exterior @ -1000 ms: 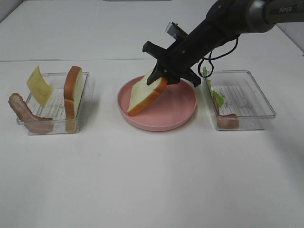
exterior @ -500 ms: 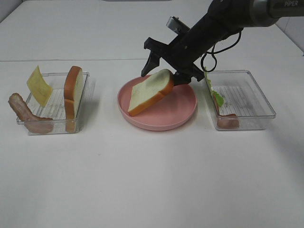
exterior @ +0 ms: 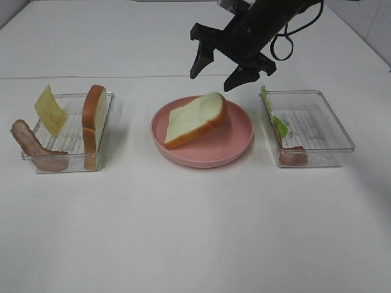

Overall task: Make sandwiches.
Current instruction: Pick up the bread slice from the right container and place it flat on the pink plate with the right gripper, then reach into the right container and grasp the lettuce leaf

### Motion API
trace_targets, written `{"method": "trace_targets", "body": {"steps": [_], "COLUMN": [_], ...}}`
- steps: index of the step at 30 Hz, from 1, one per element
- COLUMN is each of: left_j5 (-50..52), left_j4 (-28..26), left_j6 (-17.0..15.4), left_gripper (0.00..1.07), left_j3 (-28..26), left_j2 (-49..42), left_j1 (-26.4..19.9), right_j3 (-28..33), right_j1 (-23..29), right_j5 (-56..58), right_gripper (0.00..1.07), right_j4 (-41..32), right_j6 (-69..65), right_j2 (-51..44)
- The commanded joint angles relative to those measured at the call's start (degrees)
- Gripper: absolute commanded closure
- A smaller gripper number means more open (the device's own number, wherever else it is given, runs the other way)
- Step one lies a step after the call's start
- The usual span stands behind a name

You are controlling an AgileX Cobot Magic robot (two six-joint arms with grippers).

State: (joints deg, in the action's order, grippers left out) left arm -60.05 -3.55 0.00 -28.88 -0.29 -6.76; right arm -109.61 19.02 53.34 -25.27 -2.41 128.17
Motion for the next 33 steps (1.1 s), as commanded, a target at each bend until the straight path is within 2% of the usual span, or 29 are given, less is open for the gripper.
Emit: {"method": "trace_targets", "body": {"steps": [1, 7, 9, 10, 11, 15, 16, 20, 33], "left_j5": [0.8, 0.8, 0.8, 0.8, 0.8, 0.8, 0.8, 0.8, 0.8], "left_j4": [-0.2, -0.2, -0.2, -0.2, -0.2, -0.2, -0.2, -0.2, -0.3], "left_j6": [0.0, 0.0, 0.0, 0.0, 0.0, 0.0, 0.0, 0.0, 0.0], "left_gripper": [0.04, 0.04, 0.04, 0.04, 0.04, 0.04, 0.04, 0.04, 0.04], "left_j3": [0.3, 0.3, 0.3, 0.3, 0.3, 0.3, 0.3, 0.3, 0.3], "left_j2": [-0.9, -0.9, -0.9, -0.9, -0.9, -0.9, -0.9, -0.9, -0.9], "left_j1": [-0.1, -0.1, -0.1, -0.1, -0.1, -0.1, -0.1, -0.1, -0.1], "right_j3": [-2.2, -4.9, -5.9, -5.9, -6.1, -6.1, -6.1, -6.1, -6.1], "right_j1": [0.1, 0.1, 0.1, 0.1, 0.1, 0.0, -0.1, -0.3, -4.6], "right_j5": [3.2, 5.6, 8.0, 8.0, 10.5, 13.9, 15.2, 13.8, 9.9], "right_gripper": [0.35, 0.32, 0.27, 0.27, 0.26, 0.26, 0.26, 0.26, 0.27], "right_j4": [4.1, 8.8, 14.7, 14.7, 19.0, 23.3, 26.2, 29.9, 22.9], "right_j6": [-1.5, -3.4, -6.6, -6.6, -7.6, -7.8, -8.1, -9.9, -9.9], "right_j2": [-1.5, -2.9, -3.4, -3.4, -3.5, -3.2, -3.0, -2.3, 3.3]}}
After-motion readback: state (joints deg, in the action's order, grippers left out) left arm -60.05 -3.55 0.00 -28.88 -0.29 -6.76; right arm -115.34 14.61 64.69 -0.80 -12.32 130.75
